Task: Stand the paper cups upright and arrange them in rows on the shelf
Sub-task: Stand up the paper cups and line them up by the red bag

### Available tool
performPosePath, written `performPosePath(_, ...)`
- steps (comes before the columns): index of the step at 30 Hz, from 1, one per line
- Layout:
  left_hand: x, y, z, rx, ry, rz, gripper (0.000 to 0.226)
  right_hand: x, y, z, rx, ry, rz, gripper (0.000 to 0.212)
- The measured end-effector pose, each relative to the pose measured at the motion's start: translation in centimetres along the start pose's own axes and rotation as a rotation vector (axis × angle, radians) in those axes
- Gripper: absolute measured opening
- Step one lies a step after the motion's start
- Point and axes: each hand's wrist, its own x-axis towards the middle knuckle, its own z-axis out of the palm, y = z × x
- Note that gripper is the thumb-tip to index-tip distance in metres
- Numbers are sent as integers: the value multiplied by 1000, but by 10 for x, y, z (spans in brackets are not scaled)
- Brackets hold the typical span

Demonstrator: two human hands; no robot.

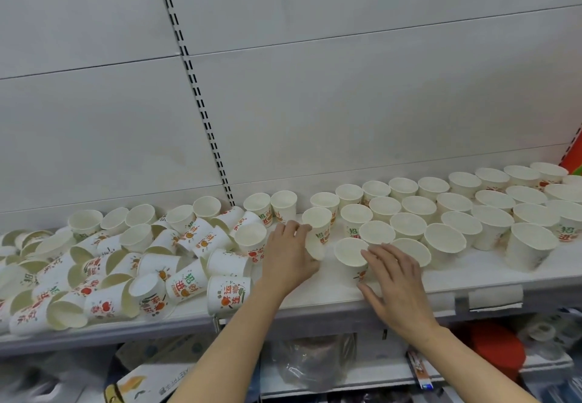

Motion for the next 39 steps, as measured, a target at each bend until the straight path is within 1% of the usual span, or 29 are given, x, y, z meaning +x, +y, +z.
performPosePath(2, -1, -1, -2, -246, 67, -191, 65, 3, -1, 3, -21, 1, 3, 51)
performPosePath(3, -1, -1, -2, -304, 84, -240, 64, 5, -1, 4, -29, 0, 8, 51)
performPosePath(4, -1, -3, -1, -322, 86, -253, 64, 7, -2, 6, -36, -5, 16, 50)
performPosePath(6, -2, -6, -3, -283, 27, -238, 69, 10, -2, 8, -48, -6, 37, 50)
performPosePath(8, -3, -12, -7, -251, -53, -203, 82, 12, -3, 8, -46, 27, 53, 51)
performPosePath(9, -4, -17, -12, -276, -64, -189, 86, 14, -5, 7, -38, 59, 56, 51)
performPosePath(10, -4, -25, -17, -315, -37, -180, 86, 18, -8, 7, -32, 97, 57, 50)
performPosePath(11, -5, -34, -24, -328, 33, -162, 79, 23, -11, 6, -28, 139, 55, 48)
performPosePath(12, -5, -45, -29, -280, 116, -129, 69, 31, -17, 6, -32, 183, 50, 45)
performPosePath(13, -5, -59, -33, -182, 170, -100, 59, 42, -24, 8, -38, 224, 43, 42)
performPosePath(14, -4, -72, -35, -67, 164, -84, 52, 55, -32, 11, -40, 253, 35, 39)
performPosePath(15, -4, -82, -38, 38, 97, -81, 46, 70, -41, 16, -32, 262, 30, 37)
performPosePath(17, -2, -95, -37, 134, -54, -87, 32, 104, -60, 30, 10, 219, 26, 35)
performPosePath(19, 1, -98, -37, 126, -111, -49, 19, 142, -78, 45, 22, 106, 39, 33)
performPosePath(22, 7, -98, -30, 12, -91, 91, 16, 192, -92, 67, 6, -213, 87, 35)
performPosePath(23, 8, -99, -26, -24, -83, 156, 16, 205, -94, 74, -13, -296, 101, 36)
performPosePath(26, 10, -99, -18, -72, -55, 320, 13, 228, -94, 89, -142, -452, 106, 29)
performPosePath(28, 9, -104, -17, -117, -46, 382, 14, 231, -94, 97, -207, -516, 115, 21)
performPosePath(29, 8, -107, -18, -152, -58, 390, 17, 231, -93, 99, -229, -534, 123, 19)
performPosePath(31, 5, -116, -25, -242, -88, 354, 33, 228, -91, 103, -300, -533, 118, 18)
performPosePath(32, 4, -122, -30, -287, -78, 315, 38, 227, -89, 104, -337, -525, 107, 18)
performPosePath(34, 8, -139, -41, -329, -27, 184, 37, 225, -83, 104, -401, -521, 78, 18)
performPosePath(35, 12, -148, -44, -307, -13, 108, 34, 224, -80, 102, -427, -529, 66, 18)
performPosePath(37, 24, -163, -45, -208, -55, -1, 35, 224, -77, 99, -452, -528, 50, 19)
performPosePath(39, 37, -168, -41, -139, -151, -13, 39, 224, -79, 95, -375, -472, 61, 23)
